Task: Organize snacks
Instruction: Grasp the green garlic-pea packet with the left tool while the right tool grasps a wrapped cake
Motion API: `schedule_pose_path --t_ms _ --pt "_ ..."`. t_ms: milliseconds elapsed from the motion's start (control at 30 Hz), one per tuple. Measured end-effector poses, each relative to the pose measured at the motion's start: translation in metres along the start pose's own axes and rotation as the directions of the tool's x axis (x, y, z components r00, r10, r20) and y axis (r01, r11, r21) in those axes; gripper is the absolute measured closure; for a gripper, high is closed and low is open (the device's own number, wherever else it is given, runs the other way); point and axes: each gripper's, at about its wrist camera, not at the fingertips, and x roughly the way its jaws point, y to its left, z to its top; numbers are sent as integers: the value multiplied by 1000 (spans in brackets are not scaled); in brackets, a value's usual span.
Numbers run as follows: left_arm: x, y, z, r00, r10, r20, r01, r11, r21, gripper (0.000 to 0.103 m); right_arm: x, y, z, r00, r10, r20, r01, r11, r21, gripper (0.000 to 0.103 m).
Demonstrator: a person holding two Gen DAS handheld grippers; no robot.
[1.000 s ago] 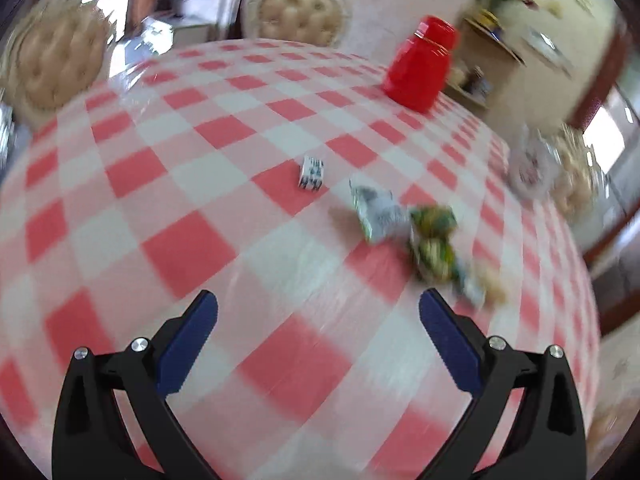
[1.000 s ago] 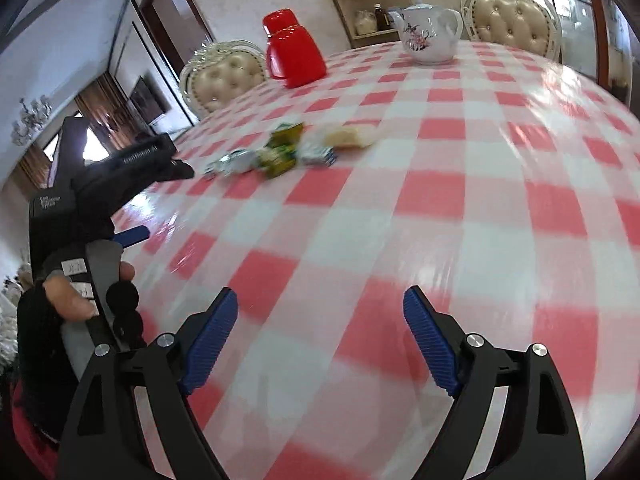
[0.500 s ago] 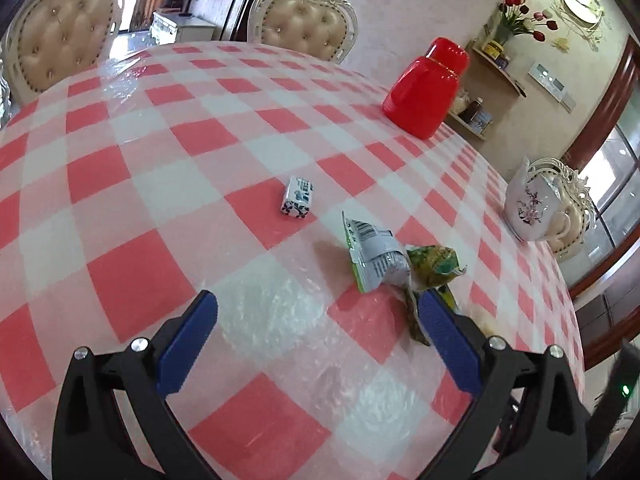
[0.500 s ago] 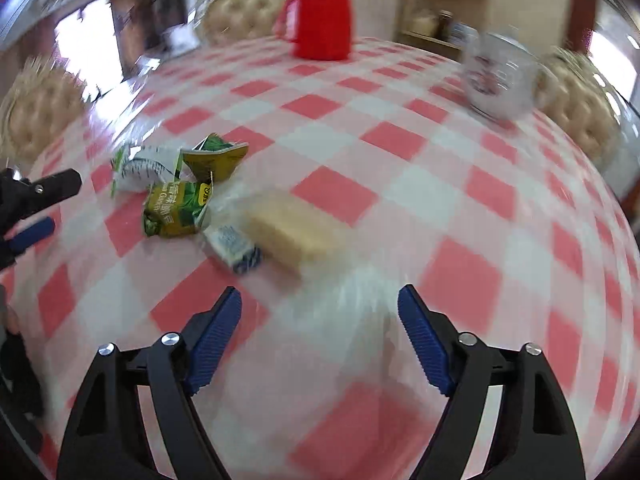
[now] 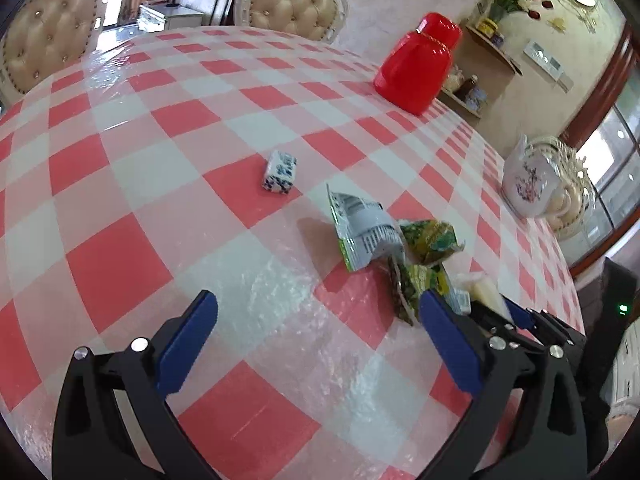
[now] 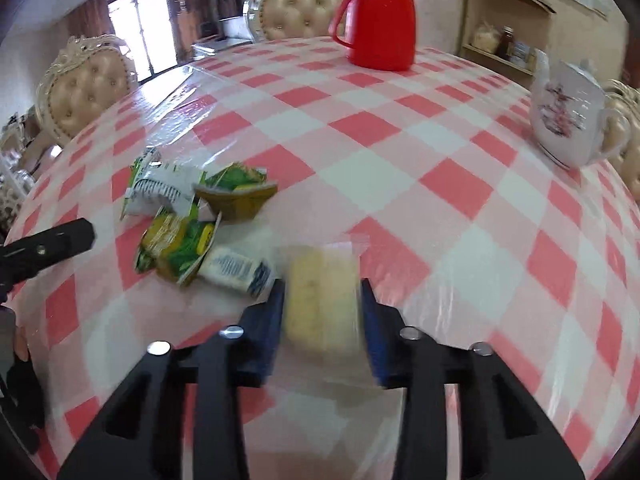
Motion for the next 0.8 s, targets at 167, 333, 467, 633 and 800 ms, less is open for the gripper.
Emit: schedule_pose_path --t_ms 167,333,467,633,800 --pt "1 -26 -10 1000 3 -25 1 988 156 2 -44 19 -41 998 -54 41 48 991 125 68" --pt "4 -54 -25 998 -12 -59 31 946 324 2 -90 21 -83 987 -43 153 -4 956 294 68" --pt "9 -56 -26 997 -25 -68 46 942 331 2 -107 16 -98 978 -61 200 -23 919 393 67" --pt "30 -75 -18 997 16 -73 11 933 359 2 -108 4 -101 977 -90 195 -5 898 440 68" --pt "53 -96 -10 994 88 -73 -54 925 376 12 -111 -2 -103 975 -71 211 -33 892 451 67"
